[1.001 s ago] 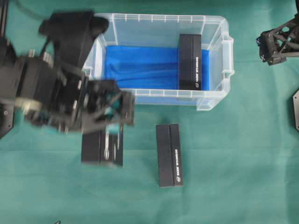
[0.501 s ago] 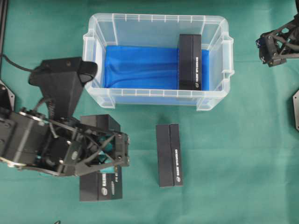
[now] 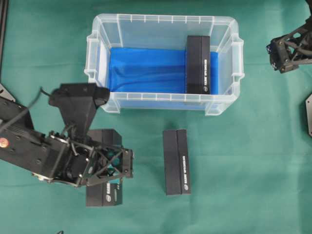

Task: Take out the box from the case.
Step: 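Carry the held boxes forward to the left of the placed pair, then lower the boxes onto the cloth and open the left gripper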

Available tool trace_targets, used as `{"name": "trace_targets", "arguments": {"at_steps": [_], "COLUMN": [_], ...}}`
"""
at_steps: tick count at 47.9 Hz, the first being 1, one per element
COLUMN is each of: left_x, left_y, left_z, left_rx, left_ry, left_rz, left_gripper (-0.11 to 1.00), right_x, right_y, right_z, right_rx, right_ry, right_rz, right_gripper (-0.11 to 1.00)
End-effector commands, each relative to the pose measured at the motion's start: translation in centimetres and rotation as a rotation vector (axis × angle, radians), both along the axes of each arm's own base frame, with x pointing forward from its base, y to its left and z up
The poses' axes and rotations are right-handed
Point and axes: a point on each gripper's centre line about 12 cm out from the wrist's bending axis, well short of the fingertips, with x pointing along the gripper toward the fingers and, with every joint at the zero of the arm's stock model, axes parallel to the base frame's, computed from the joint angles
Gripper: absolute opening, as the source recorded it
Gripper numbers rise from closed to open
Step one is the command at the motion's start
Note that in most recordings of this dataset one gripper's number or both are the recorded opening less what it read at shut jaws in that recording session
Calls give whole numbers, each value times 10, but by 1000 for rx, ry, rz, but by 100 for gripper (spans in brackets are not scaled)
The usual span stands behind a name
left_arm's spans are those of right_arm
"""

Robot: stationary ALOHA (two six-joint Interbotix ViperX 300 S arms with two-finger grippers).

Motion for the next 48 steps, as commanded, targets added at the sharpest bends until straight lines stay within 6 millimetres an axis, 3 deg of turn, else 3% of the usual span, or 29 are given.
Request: {"name": "trace_targets", "arguments": {"at_steps": [1,18,45,48], "left_x": [0,-7,-13,-13], "left_y": [-1,2,5,5], "left_z": [-1,-53,-58,-59], "left_rx": [-26,-27,-29,-30], "left_ry": [-74,-52,-53,-51], "left_rz": [-8,-8,-8,-8], "left_gripper": [61,61,62,67], "right_x": [0,0,0,0], "right_y": [0,1,1,0], "right_z": [5,5,5,5], "right_rx": [-3,-4,-2,-2], "right_ry": [-17,-18,-19,-18], "right_rz": [0,0,-3,-3], "right_gripper": [83,83,83,83]}}
